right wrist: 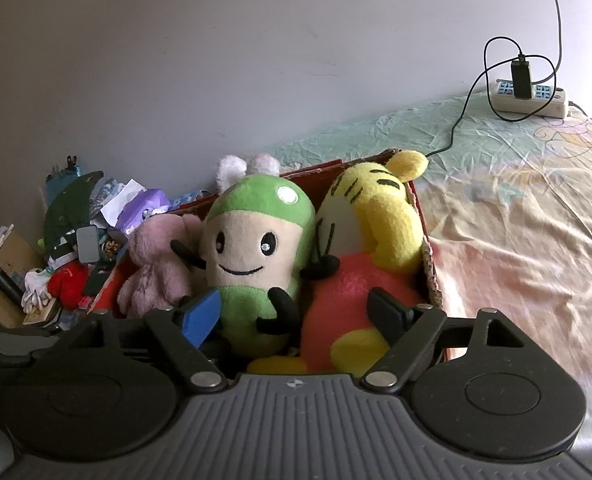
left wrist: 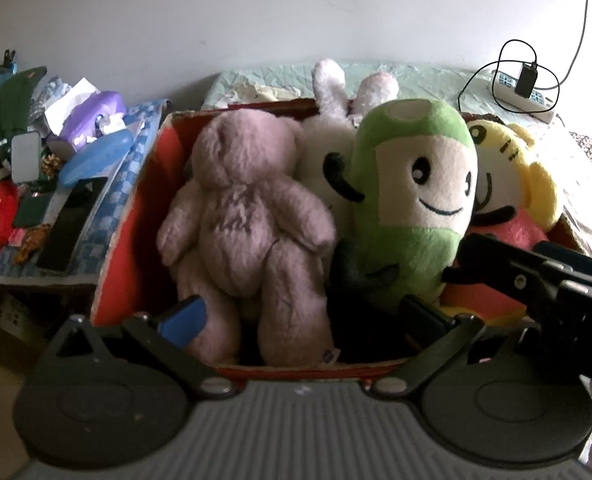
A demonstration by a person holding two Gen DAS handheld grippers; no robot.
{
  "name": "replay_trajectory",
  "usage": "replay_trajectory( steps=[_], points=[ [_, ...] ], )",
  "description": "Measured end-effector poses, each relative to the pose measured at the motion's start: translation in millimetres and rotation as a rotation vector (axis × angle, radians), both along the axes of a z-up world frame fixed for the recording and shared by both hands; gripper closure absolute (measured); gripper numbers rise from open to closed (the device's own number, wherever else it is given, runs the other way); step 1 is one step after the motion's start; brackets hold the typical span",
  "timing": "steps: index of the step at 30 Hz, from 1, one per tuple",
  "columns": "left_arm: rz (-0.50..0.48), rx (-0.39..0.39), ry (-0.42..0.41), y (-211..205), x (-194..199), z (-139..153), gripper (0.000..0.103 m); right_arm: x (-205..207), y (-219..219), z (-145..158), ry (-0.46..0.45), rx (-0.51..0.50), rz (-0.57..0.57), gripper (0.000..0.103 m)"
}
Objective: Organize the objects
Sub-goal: 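Withdraw the open right tool from the filled box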
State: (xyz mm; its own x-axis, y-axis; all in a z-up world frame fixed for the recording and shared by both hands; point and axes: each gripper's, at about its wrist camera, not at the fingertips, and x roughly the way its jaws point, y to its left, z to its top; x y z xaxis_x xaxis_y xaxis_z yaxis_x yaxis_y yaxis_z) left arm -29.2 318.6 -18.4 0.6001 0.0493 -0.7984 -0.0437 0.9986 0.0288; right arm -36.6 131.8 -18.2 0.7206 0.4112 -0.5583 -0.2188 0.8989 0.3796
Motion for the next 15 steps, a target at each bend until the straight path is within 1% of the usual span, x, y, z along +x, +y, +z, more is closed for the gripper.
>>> replay_trajectory(
  steps=[15],
  points=[
    [-0.003,0.009,-0.023,-0.2,-3.8,0.3,0.001,0.5,1.5,0.0,-0.002,0.0,0.006,0.02]
  ],
)
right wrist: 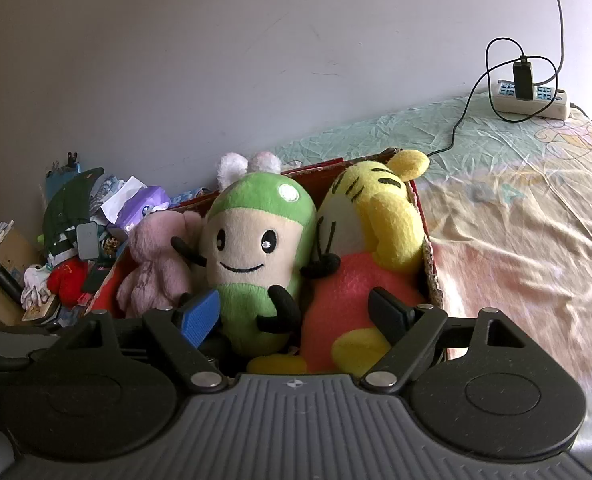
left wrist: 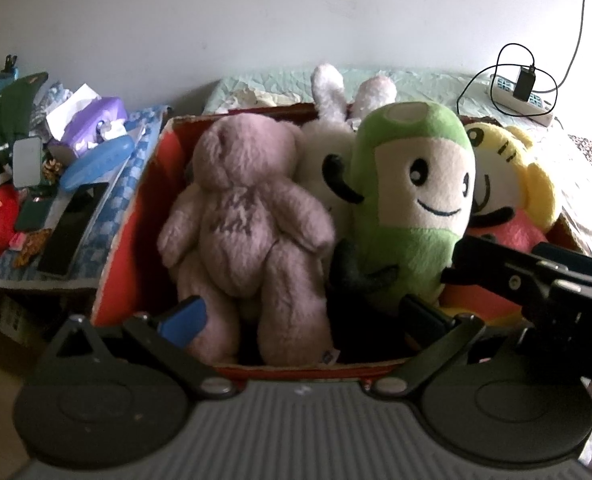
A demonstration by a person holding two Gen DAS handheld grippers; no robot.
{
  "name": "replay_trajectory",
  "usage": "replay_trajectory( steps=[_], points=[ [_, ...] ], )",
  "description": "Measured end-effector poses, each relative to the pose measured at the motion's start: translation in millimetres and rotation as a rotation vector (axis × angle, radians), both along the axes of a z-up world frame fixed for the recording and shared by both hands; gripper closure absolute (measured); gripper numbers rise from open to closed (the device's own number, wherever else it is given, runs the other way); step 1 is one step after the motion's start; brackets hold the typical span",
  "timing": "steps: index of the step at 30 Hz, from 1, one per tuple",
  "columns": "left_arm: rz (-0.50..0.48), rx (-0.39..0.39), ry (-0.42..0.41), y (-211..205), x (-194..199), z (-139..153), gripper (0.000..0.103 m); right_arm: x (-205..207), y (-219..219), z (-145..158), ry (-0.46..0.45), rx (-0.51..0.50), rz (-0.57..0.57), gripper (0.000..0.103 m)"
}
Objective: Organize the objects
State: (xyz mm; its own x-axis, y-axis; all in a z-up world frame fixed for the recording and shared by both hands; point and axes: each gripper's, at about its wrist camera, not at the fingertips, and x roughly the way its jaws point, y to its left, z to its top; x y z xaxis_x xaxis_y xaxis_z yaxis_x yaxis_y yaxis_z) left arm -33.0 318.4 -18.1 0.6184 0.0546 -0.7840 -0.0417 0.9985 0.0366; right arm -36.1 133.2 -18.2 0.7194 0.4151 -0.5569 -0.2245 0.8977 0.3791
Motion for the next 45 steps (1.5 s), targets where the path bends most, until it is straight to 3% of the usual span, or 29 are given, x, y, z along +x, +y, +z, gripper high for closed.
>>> replay_trajectory(
  steps=[10,18,23,30,37,45],
  points=[
    [-0.001,0.026,0.006,-2,2,4,0.001,-5,-1,9,-0.004,-0.015,0.006,0.021],
    [-0.013,0.059,-0.042,-20,-12,32,0.001,-13,-25,28,-0.044,0.009,-0.007,0.021],
    [-0.027,0.089,-0.1,-48,-23,53,0.001,-21,-57,38,-0.066,0.014,-0.038,0.021],
    [-0.102,0.078,-0.116,-111,-35,63,0.001,-37,-120,38,-0.04,-0.041,-0.151,0.021],
    [-0.153,0.089,-0.08,-173,-43,56,0.001,-46,-183,25,0.044,-0.084,-0.28,0.021],
    [-0.122,0.104,0.029,-216,-44,31,0.001,-50,-212,4,0.134,-0.183,-0.319,0.02]
  ],
)
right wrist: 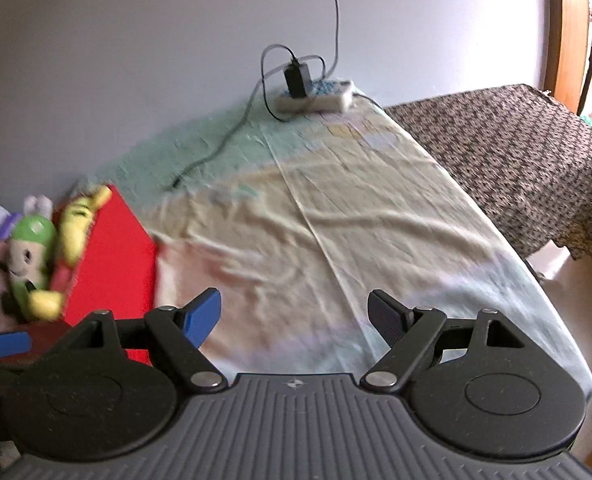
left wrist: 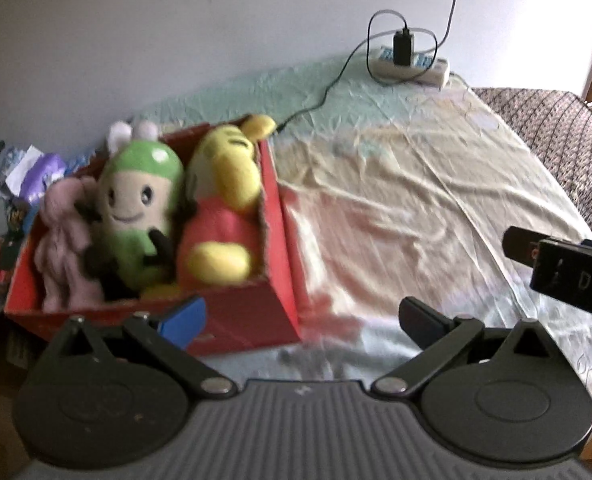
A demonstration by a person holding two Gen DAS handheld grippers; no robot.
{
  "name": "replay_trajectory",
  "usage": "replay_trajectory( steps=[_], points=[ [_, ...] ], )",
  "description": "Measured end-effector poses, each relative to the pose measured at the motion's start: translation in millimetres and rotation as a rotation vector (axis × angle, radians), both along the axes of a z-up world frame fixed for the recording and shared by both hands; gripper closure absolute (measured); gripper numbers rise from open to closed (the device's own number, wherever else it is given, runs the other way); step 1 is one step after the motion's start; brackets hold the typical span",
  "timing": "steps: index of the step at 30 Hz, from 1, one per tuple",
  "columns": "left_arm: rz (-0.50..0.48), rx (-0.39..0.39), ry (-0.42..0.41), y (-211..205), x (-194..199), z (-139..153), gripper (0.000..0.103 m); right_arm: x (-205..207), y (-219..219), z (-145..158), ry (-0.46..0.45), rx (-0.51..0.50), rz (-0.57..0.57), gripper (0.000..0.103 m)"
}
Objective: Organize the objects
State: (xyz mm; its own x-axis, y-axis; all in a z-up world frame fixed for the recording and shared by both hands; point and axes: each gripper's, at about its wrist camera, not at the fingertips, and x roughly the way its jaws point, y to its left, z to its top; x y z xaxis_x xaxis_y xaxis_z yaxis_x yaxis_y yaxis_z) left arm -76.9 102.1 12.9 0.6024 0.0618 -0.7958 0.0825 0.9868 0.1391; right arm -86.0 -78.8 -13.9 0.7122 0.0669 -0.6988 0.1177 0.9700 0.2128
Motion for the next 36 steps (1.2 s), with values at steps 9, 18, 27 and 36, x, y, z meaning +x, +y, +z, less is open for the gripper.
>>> replay_trajectory(
  steps=[9,18,27,36],
  points=[
    [0.081,0.018,0.049,-10,-7,-12,0.001,-2,-1,-4,0.024,-0.013,0.078,0.019],
    [0.163,0.036,0.057,9,-17,-9,0.001,0,27,-1,0.024,0.006,0.216,0.019],
    [0.242,0.03,0.029,55,-24,3,0.001,5,73,16,0.016,-0.004,0.282,0.019],
    [0.24,-0.004,0.005,106,-16,16,0.001,15,124,34,0.006,-0.024,0.28,0.017]
  ],
)
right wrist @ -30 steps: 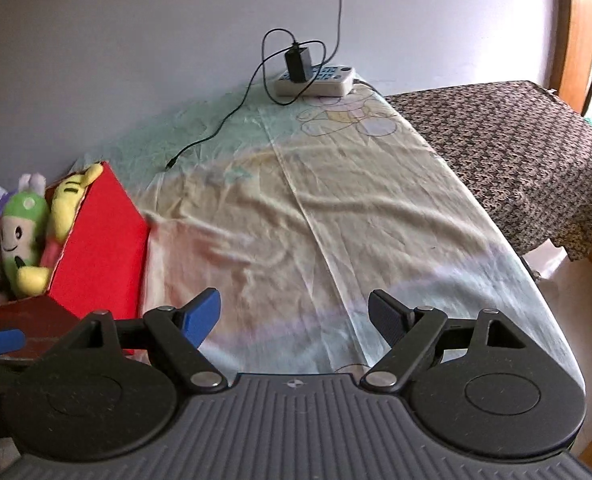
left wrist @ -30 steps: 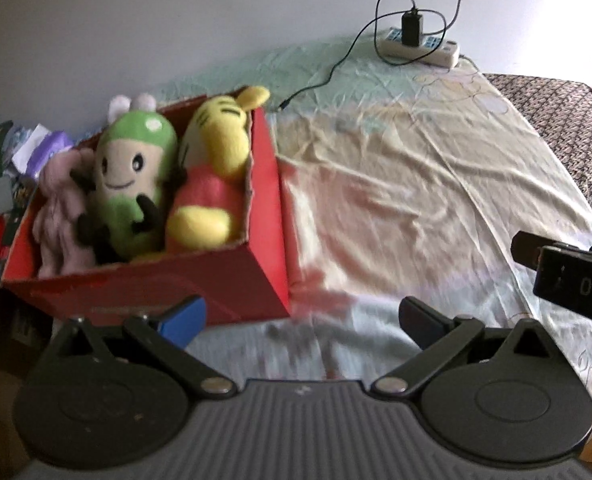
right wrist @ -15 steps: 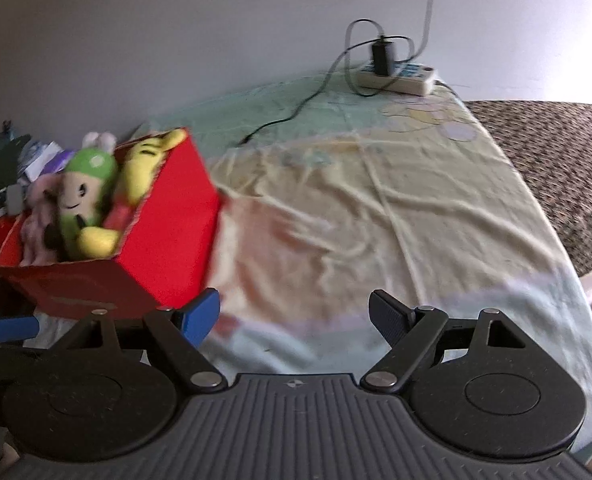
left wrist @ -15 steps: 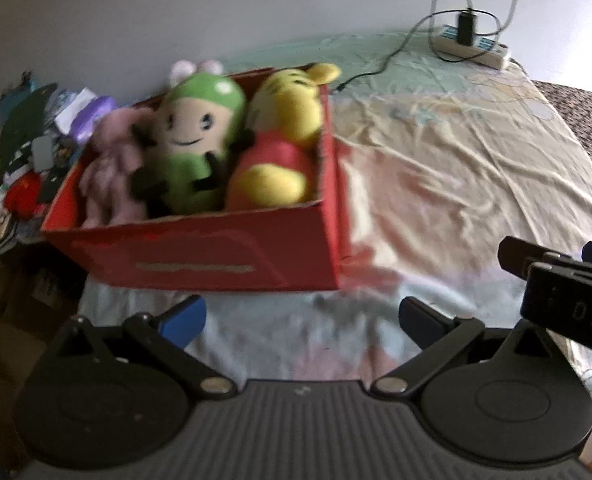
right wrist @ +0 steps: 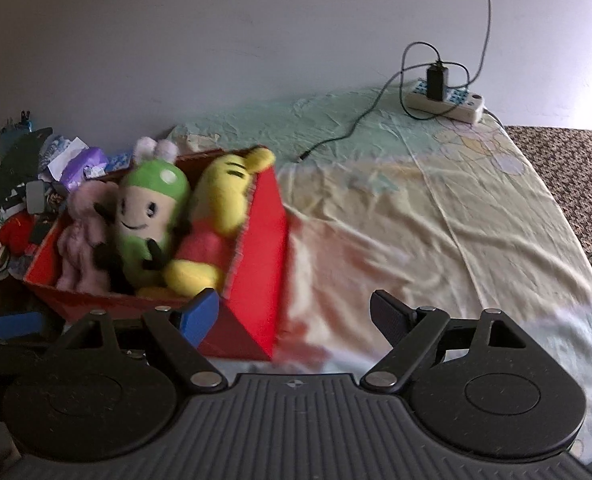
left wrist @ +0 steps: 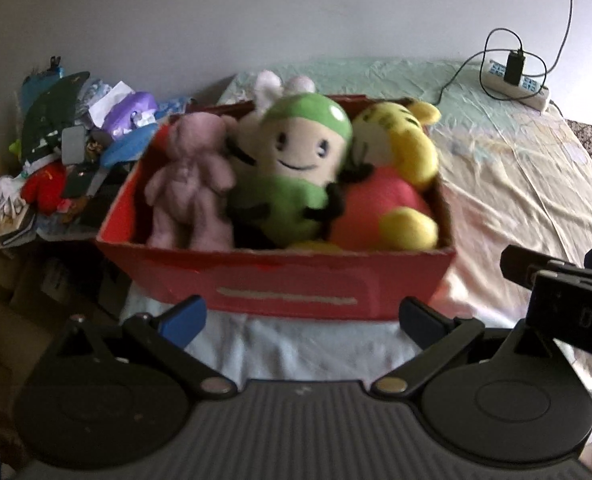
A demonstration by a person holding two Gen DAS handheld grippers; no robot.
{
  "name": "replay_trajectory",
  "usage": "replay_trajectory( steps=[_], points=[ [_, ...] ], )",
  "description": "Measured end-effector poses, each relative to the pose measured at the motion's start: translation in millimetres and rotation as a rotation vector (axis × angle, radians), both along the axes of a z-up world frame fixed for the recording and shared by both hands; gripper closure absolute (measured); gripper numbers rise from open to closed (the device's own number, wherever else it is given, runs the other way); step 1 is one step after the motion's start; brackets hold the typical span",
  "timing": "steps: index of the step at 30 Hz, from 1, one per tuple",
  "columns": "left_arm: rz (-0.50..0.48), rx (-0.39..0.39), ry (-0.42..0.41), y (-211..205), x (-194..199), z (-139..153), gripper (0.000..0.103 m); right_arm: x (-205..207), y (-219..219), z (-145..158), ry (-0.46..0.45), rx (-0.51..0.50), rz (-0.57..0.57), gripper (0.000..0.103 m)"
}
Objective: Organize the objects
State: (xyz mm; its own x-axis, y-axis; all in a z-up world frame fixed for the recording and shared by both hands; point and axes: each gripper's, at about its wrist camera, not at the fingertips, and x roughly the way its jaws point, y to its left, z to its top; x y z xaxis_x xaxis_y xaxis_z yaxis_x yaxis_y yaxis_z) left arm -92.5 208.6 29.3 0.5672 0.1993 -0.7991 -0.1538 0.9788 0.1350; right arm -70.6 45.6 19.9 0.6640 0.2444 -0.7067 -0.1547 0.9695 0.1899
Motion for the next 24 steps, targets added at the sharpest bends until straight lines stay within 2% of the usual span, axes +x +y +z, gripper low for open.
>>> replay_trajectory(
  steps=[8,15,24],
  points=[
    [0.001,0.014,-0.031,50,20,15,0.001,19,46,18,-0.007,0.009,-0.01,0.017],
    [-0.002,0.018,-0.034,90,37,20,0.001,34,79,21,-0.016,-0.002,-0.014,0.017],
    [-0.05,-0.041,-0.015,123,53,15,0.0,44,105,15,0.01,-0.019,-0.051,0.017]
  ],
)
